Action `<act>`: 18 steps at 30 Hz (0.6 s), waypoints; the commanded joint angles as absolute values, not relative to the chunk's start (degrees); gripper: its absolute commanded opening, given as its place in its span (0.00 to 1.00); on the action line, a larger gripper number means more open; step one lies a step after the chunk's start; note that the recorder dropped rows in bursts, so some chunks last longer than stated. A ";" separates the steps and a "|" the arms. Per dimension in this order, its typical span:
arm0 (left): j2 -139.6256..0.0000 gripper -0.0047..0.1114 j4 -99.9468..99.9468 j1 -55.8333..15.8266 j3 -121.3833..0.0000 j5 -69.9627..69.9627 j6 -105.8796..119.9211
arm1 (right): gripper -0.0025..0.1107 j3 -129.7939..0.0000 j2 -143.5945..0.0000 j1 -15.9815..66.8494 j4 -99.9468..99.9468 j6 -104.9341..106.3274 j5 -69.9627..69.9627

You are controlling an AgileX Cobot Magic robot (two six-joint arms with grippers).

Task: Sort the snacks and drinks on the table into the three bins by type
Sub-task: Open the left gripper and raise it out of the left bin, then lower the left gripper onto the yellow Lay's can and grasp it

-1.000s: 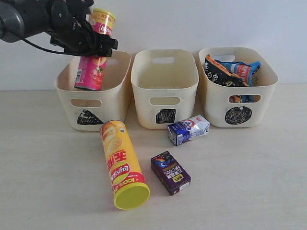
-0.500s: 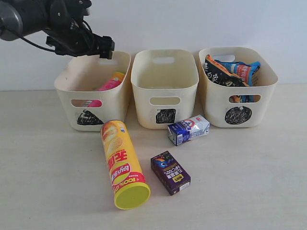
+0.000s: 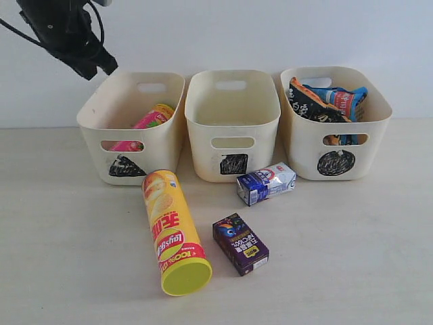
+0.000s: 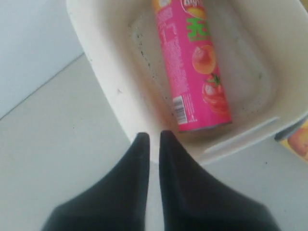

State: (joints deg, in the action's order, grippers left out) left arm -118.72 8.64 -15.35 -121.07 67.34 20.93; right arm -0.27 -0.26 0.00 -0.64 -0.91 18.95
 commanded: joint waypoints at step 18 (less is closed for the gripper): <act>-103.24 0.08 -15.75 -22.36 -88.07 69.96 84.22 | 0.02 0.00 0.00 -0.05 -0.44 -1.10 18.76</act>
